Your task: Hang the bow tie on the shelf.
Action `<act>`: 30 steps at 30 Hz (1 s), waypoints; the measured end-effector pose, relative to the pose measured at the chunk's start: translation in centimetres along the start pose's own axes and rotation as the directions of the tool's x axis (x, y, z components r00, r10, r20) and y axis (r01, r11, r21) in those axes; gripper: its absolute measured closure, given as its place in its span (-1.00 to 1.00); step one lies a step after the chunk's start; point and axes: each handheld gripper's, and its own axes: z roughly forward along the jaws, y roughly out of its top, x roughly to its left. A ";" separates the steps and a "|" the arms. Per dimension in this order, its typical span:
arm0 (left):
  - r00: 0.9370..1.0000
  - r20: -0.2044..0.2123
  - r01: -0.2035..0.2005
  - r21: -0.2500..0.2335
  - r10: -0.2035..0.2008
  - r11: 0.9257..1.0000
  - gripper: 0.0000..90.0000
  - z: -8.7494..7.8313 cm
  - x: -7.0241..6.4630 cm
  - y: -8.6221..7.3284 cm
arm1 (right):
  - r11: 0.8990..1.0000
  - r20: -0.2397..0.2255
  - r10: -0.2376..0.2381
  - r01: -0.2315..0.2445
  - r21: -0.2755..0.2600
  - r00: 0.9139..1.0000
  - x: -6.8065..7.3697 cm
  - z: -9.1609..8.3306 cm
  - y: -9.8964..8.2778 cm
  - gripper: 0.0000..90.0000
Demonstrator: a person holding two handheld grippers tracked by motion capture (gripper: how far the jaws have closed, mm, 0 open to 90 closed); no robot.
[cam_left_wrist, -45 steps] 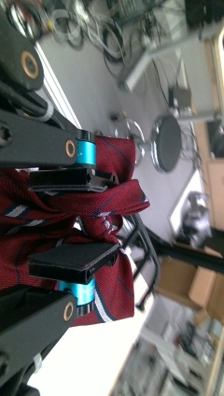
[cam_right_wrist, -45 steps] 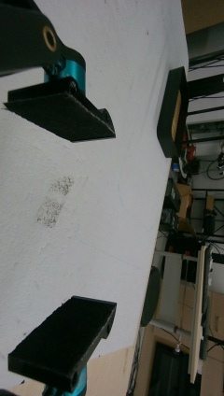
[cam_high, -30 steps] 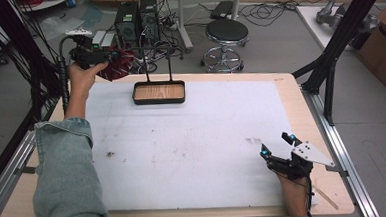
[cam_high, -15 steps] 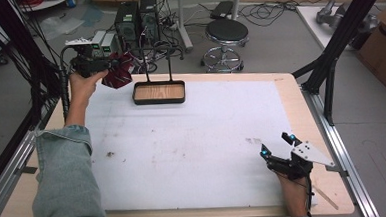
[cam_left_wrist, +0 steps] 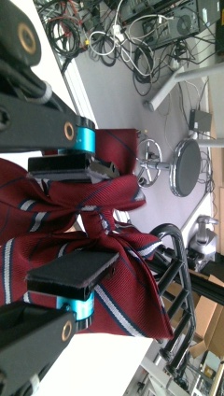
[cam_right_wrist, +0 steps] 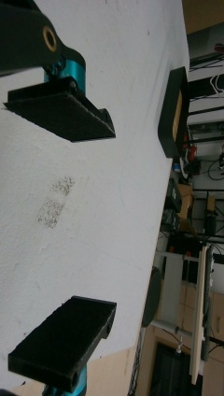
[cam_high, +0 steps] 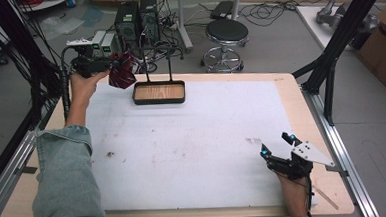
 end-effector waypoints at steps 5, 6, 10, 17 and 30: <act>1.000 0.000 -0.005 -0.006 0.005 1.000 0.16 -0.3 -0.1 0.2 | 1.000 0.002 0.000 0.000 0.001 1.000 0.0 0.0 0.0 -0.70; 1.000 0.002 -0.008 -0.011 0.008 1.000 0.16 -0.4 -0.2 0.2 | 1.000 0.002 0.003 -0.003 -0.001 1.000 0.0 0.0 0.0 -0.70; 1.000 -0.010 -0.021 -0.024 0.021 0.999 0.13 -0.9 -0.4 0.6 | 1.000 0.003 0.003 -0.003 0.001 1.000 0.0 0.0 0.0 -0.70; 0.999 -0.005 -0.051 -0.050 0.051 0.997 0.09 -2.2 -1.3 1.4 | 1.000 0.003 0.004 -0.004 0.001 1.000 0.0 0.0 0.0 -0.70; 0.990 -0.025 -0.138 -0.128 0.136 0.982 -0.08 -6.1 -4.4 2.9 | 1.000 0.007 0.006 -0.006 0.000 1.000 0.0 -0.1 0.0 -0.70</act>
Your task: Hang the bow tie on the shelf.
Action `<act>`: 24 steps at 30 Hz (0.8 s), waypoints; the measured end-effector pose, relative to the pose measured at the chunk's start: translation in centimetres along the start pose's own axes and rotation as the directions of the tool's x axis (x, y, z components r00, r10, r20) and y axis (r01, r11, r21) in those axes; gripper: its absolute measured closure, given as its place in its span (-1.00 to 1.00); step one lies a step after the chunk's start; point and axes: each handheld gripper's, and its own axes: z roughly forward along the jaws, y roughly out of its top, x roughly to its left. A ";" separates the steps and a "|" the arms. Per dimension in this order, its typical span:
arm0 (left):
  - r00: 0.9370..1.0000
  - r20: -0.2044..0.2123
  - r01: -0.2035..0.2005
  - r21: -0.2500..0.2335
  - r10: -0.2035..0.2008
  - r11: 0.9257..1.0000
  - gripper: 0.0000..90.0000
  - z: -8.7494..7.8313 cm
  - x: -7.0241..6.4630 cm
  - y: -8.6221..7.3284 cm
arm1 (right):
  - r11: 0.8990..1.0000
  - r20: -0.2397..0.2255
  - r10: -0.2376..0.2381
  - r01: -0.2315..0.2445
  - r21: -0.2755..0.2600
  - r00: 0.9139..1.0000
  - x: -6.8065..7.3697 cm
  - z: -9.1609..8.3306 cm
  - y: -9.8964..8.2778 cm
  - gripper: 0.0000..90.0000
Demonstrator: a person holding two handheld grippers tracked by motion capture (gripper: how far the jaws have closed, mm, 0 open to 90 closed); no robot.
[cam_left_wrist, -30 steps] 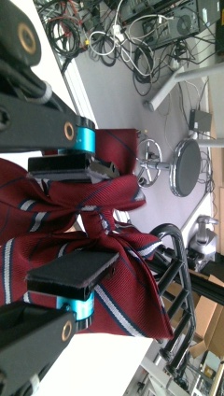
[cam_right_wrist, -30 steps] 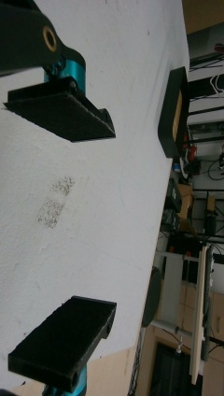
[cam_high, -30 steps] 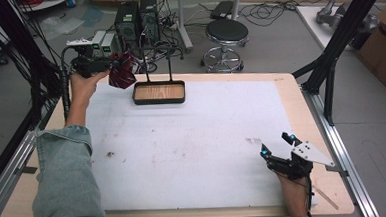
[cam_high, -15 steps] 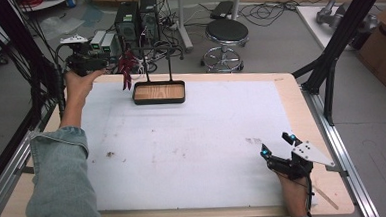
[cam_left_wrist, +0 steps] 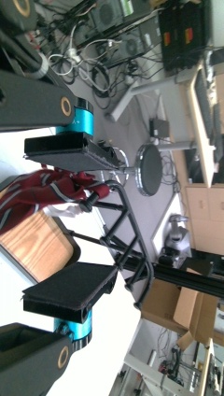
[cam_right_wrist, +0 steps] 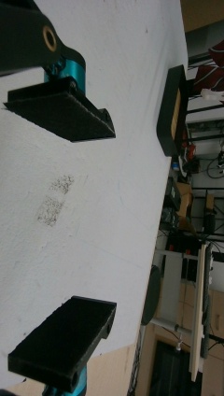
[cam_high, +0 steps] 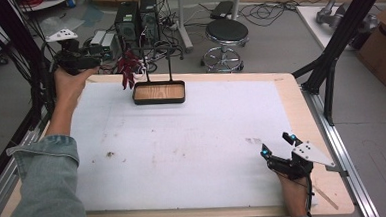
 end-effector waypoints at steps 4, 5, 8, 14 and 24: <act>1.000 -0.015 -0.022 -0.035 0.022 0.999 -0.15 -2.0 -0.8 0.3 | 1.000 0.002 0.000 0.000 -0.003 1.000 0.0 0.0 0.0 -0.70; 1.000 -0.015 -0.022 -0.035 0.022 0.999 -0.16 -2.0 -0.8 0.3 | 1.000 0.002 0.000 0.000 -0.003 1.000 0.0 0.0 0.0 -0.70; 1.000 -0.012 -0.019 -0.071 0.019 0.997 -0.22 -3.6 -1.4 0.4 | 1.000 0.003 0.001 -0.001 -0.003 1.000 0.0 0.0 0.0 -0.70; 0.999 -0.031 -0.039 -0.095 0.036 0.995 -0.37 -6.0 -3.1 0.4 | 1.000 0.006 -0.003 0.003 -0.005 1.000 0.1 0.1 0.1 -0.70; 0.991 -0.094 -0.111 -0.120 0.100 0.987 -0.52 -10.3 -7.0 -1.6 | 1.000 0.012 -0.006 0.006 -0.009 1.000 0.1 0.1 0.1 -0.70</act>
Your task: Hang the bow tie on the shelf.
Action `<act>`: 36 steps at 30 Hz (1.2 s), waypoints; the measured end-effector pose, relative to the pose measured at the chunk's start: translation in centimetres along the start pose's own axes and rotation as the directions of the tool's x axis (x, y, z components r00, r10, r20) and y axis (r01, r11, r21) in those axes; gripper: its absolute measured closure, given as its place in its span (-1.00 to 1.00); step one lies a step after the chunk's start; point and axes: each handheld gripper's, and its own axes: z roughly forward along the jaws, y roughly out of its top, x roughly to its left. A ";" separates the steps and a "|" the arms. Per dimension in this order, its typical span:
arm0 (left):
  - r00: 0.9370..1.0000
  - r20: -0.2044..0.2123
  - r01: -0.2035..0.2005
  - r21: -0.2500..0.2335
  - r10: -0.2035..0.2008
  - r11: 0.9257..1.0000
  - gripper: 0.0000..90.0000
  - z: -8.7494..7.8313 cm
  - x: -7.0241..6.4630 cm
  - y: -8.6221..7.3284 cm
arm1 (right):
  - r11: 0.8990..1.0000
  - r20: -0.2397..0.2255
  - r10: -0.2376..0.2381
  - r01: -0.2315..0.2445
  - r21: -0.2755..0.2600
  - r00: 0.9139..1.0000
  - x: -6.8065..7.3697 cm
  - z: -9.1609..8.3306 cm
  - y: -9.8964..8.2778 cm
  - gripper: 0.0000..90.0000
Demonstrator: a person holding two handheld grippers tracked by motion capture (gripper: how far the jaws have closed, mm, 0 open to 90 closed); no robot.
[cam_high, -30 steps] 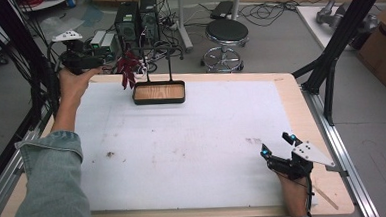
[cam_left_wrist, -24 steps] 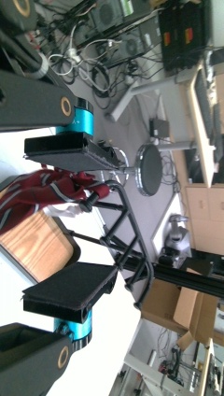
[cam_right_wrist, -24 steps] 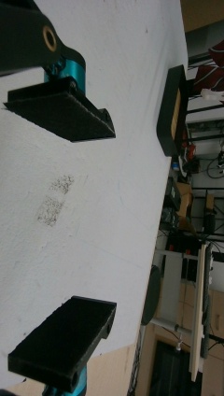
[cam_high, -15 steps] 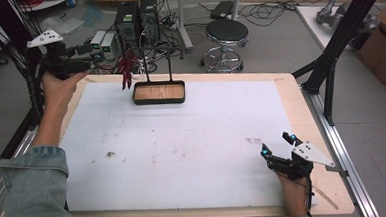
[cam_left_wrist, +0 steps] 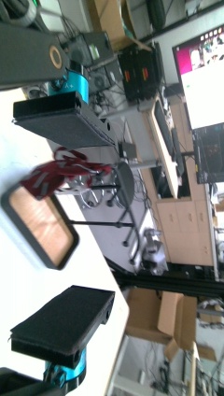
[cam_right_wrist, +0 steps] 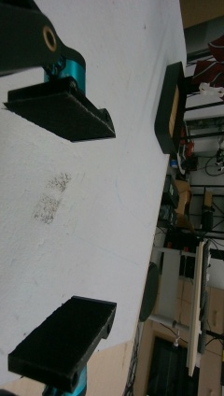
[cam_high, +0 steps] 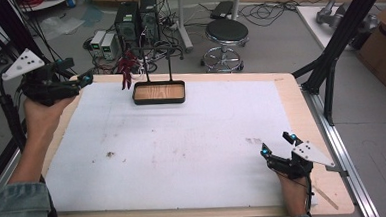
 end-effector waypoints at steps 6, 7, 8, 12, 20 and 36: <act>1.000 -0.023 -0.006 0.008 0.006 1.000 -0.52 -2.5 -1.6 -2.3 | 1.000 0.001 0.001 -0.001 0.000 1.000 0.0 0.0 0.0 -0.70; 1.000 -0.022 -0.003 0.012 0.004 1.000 -0.52 -2.9 -1.9 -2.7 | 1.000 0.001 0.001 -0.001 0.001 1.000 0.0 0.0 0.0 -0.70; 1.000 -0.028 -0.006 0.018 0.006 1.000 -0.52 -3.2 -2.3 -3.1 | 1.000 0.001 0.001 -0.001 0.001 1.000 0.0 0.0 0.0 -0.70; 0.999 -0.045 -0.011 0.038 0.012 0.999 -0.54 -4.5 -3.5 -4.7 | 1.000 0.003 0.005 -0.005 0.001 1.000 0.0 0.0 0.0 -0.70; 0.995 -0.102 0.029 0.065 -0.023 0.997 -0.59 -6.6 -5.4 -9.1 | 1.000 0.005 0.007 -0.007 0.003 1.000 0.0 0.1 0.0 -0.70; 0.971 -0.219 0.147 0.244 -0.093 0.959 -0.60 -5.2 -6.7 -17.8 | 0.998 0.023 0.041 -0.042 0.050 0.999 -0.5 0.5 -0.3 -0.71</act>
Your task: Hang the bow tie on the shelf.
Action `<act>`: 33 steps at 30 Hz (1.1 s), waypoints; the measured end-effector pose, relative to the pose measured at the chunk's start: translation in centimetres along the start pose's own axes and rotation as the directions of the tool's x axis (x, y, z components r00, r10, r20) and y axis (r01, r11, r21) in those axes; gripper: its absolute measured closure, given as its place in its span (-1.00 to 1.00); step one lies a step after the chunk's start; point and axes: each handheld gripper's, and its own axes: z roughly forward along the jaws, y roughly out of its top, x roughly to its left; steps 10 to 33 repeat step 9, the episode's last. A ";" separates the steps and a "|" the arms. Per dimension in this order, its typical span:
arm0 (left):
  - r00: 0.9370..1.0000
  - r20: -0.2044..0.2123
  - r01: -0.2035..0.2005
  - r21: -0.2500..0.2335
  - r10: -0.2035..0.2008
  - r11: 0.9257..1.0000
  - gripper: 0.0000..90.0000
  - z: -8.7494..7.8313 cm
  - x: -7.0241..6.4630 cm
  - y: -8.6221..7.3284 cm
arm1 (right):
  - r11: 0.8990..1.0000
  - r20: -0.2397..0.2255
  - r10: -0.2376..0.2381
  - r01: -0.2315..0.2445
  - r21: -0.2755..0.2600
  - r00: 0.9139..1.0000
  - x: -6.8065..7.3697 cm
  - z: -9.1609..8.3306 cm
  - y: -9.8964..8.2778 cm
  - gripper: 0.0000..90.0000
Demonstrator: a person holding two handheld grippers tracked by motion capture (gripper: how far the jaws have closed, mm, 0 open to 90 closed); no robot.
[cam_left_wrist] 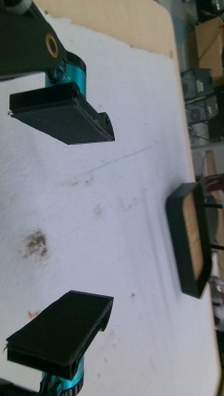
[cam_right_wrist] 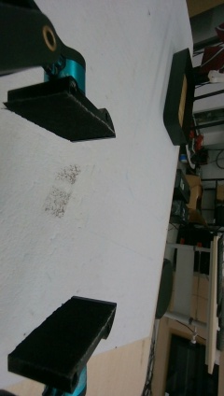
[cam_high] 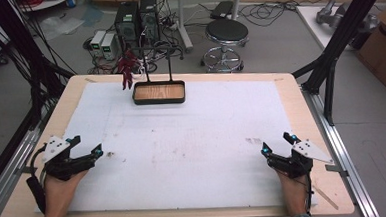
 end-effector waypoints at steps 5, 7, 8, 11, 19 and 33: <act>1.000 -0.017 0.014 0.044 -0.013 0.999 -0.62 1.1 -0.1 -0.8 | 1.000 0.010 0.005 -0.005 0.017 1.000 -0.1 0.1 0.0 -0.72; 1.000 -0.028 0.015 0.064 -0.014 0.998 -0.62 1.5 -0.1 -1.1 | 1.000 0.009 -0.002 0.001 0.019 1.000 0.0 0.2 0.0 -0.72; 0.999 -0.029 0.017 0.070 -0.015 0.997 -0.63 1.6 -0.1 -1.2 | 1.000 0.011 -0.009 0.009 0.023 1.000 0.0 0.2 0.0 -0.72; 0.999 -0.034 0.018 0.080 -0.016 0.997 -0.63 1.8 -0.1 -1.2 | 1.000 0.011 -0.009 0.009 0.023 1.000 0.0 0.2 0.0 -0.72; 0.999 -0.034 0.018 0.080 -0.016 0.997 -0.63 1.8 -0.1 -1.2 | 1.000 0.011 -0.009 0.009 0.023 1.000 0.0 0.2 0.0 -0.72; 0.999 -0.034 0.018 0.080 -0.016 0.997 -0.63 1.8 -0.1 -1.2 | 1.000 0.011 -0.009 0.009 0.023 1.000 0.0 0.2 0.0 -0.72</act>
